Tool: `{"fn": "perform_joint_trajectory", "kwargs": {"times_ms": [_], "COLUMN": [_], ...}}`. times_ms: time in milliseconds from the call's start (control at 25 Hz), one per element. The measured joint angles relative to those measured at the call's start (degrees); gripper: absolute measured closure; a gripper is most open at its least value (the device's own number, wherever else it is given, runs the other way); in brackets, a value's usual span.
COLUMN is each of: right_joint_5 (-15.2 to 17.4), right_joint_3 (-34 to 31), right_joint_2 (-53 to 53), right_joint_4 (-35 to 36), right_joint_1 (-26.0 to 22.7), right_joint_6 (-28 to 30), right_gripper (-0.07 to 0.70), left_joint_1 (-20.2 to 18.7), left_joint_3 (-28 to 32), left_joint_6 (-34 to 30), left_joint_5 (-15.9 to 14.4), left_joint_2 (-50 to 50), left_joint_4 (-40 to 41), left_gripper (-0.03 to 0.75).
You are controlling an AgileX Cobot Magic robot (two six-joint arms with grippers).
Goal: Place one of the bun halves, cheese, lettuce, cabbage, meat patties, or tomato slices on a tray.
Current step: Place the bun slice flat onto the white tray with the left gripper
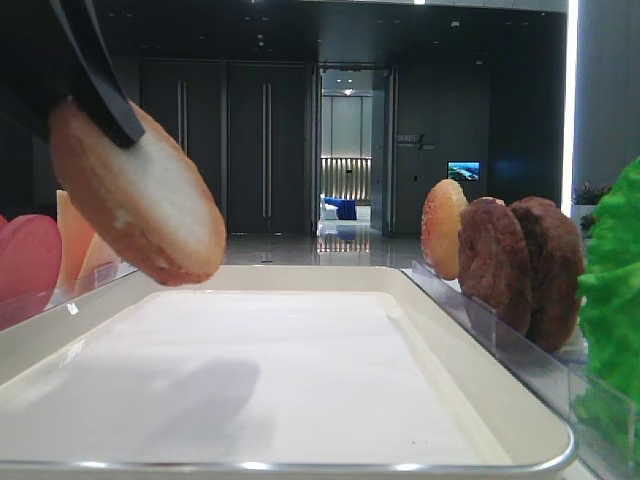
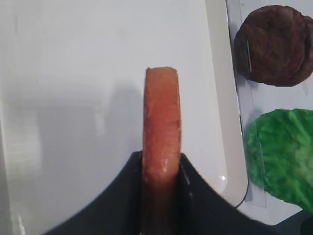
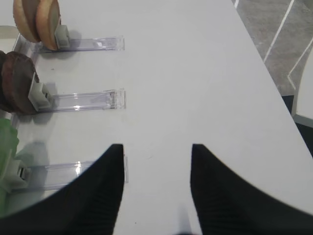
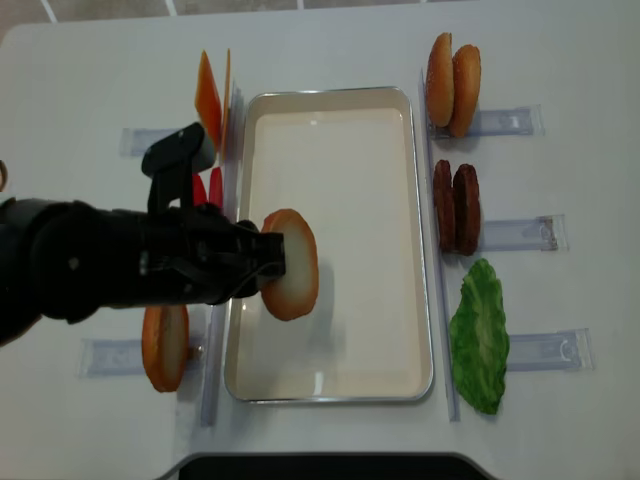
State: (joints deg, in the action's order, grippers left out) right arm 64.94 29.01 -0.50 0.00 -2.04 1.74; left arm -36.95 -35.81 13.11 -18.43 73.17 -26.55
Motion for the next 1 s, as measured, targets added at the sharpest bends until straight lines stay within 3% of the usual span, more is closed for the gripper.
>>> {"fn": "perform_joint_trajectory", "kwargs": {"times_ms": [320, 600, 1000], "right_joint_5": [0.0, 0.0, 0.0], "right_joint_3": [0.0, 0.0, 0.0], "right_joint_2": [0.0, 0.0, 0.0], "right_joint_4": [0.0, 0.0, 0.0], "right_joint_1": [0.0, 0.0, 0.0], "right_joint_6": [0.0, 0.0, 0.0], "right_gripper": [0.323, 0.323, 0.323], "left_joint_1": [0.0, 0.0, 2.83], "left_joint_3": [0.0, 0.0, 0.0], "left_joint_6": [-24.29, -44.31, -57.28], "left_joint_5": [4.24, 6.1, 5.68], "left_joint_2": [9.97, 12.42, 15.71], "left_joint_4": [-25.38, -43.86, -55.0], "left_gripper": [0.596, 0.596, 0.596]}}
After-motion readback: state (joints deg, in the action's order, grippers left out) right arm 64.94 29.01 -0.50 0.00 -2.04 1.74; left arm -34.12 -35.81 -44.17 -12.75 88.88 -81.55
